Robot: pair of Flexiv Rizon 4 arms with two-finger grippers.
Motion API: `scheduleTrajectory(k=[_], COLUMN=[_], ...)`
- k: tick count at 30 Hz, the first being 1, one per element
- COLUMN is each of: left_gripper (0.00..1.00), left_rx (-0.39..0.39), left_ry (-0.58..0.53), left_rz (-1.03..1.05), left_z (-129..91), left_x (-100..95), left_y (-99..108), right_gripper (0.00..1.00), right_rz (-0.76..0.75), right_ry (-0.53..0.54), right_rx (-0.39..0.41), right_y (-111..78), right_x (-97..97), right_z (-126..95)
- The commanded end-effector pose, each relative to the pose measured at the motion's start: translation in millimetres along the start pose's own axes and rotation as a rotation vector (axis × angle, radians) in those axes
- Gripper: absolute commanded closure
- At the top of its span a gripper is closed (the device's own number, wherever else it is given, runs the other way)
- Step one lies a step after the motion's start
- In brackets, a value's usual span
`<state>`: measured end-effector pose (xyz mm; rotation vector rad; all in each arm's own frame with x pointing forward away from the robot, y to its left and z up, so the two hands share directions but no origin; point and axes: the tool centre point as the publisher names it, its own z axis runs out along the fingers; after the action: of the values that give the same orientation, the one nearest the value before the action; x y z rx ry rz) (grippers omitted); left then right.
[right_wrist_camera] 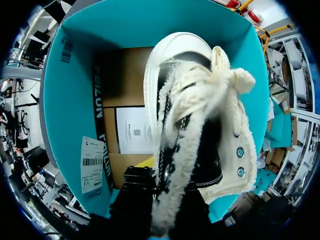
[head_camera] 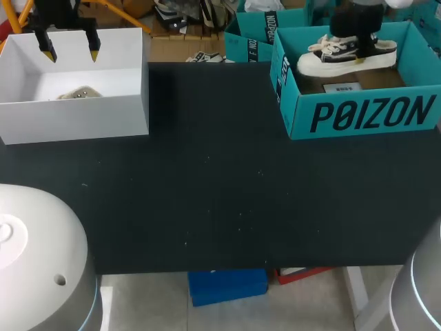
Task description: Take the shoe out of the shoebox, open the shoe tongue, remove and reinsert the insole, then place the shoe into the shoebox
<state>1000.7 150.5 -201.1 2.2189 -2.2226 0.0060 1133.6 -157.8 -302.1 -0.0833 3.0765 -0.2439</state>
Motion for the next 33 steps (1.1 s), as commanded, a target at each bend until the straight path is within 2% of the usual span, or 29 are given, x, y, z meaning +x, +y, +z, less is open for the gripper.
scheduleTrajectory(k=[1,3,7,14,17,26,27,28,29,33], left_gripper=[0.0,0.0,0.0,0.0,0.0,0.0,0.0,0.0,0.0,0.0], left_rx=[-0.002,-0.002,-0.002,-0.002,-0.002,-0.002,-0.002,-0.002,-0.002,-0.002], left_ry=[-0.001,-0.001,-0.001,-0.001,-0.001,-0.001,-0.001,-0.001,-0.001,-0.001], left_rz=[-0.001,-0.001,-0.001,-0.001,-0.001,-0.001,-0.001,-0.001,-0.001,-0.001], left_z=[-1,-1,-1,-1,-1,-1,-1,-1,-1,-1], left_x=[0.2,0.2,0.2,0.2,0.2,0.2,0.2,0.2,0.2,0.2], left_y=[0,0,0,0,0,0,0,0,0,0], right_gripper=[1.0,1.0,1.0,1.0,1.0,1.0,1.0,1.0,1.0,1.0], right_rz=[0.016,0.015,-0.006,-0.04,-0.029,0.046,0.055,0.057,0.069,0.095], right_ry=[-0.068,-0.084,-0.105,-0.148,-0.162,-0.191,-0.19,-0.191,-0.194,-0.195], right_rx=[0.01,0.028,0.042,0.051,0.055,0.078,0.083,0.085,0.099,0.112], right_y=[-2.0,-5.1,-8.5,-10.6,-5.3,63.2,81.7,85.8,104.5,149.3], right_x=[20.9,24.7,30.5,56.2,66.0,107.4,115.8,117.5,125.8,148.2], right_z=[-48,-64,-81,-113,-124,-154,-160,-161,-166,-178])
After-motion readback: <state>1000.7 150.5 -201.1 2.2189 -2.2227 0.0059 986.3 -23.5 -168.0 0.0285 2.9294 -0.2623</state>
